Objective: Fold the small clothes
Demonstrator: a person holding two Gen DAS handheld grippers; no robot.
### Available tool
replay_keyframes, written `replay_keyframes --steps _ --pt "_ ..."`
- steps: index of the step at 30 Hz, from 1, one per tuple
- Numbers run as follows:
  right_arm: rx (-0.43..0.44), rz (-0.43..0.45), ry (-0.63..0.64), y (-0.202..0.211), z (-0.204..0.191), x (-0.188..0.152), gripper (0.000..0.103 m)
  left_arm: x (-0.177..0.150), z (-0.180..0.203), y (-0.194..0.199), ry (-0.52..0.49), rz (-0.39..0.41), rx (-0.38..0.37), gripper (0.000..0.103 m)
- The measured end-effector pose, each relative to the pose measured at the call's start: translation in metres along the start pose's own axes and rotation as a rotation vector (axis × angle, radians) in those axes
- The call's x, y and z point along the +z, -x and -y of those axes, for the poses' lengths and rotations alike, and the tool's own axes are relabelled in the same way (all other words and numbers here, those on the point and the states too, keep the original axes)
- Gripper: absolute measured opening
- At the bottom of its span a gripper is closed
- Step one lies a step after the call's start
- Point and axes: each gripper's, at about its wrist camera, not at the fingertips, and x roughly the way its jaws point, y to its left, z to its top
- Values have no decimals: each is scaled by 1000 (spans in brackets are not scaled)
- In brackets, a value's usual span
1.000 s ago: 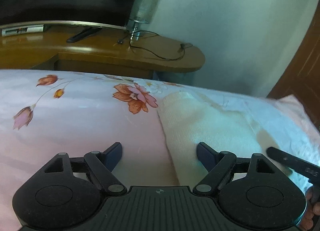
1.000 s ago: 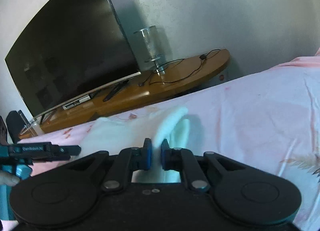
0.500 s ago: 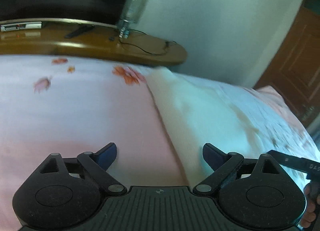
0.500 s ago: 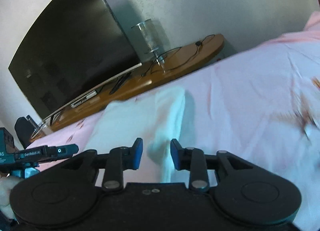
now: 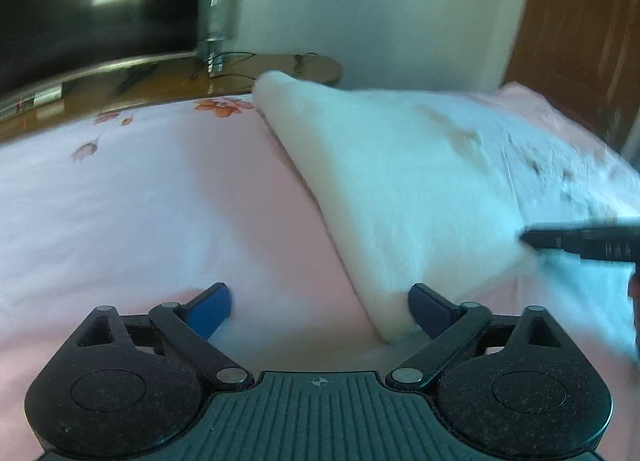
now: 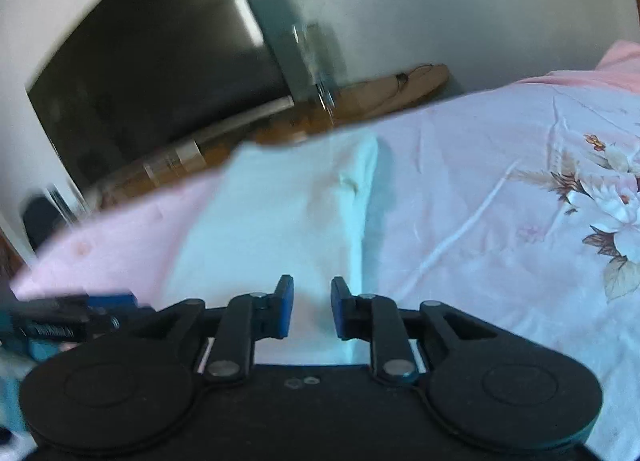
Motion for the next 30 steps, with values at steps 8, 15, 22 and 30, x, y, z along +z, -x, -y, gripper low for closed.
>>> replay_keyframes --steps 8,15,22,30 --pt "27 78 -43 19 9 10 21 -3 -13 31 77 48 7 96" --pt "-43 8 13 -9 5 1 41 -1 25 3 -154 -85 69 102" --pt "-18 75 -13 11 10 23 40 22 8 26 -2 49 23 102" --pt "-6 42 -39 -4 8 24 41 29 14 18 -38 51 42 102"
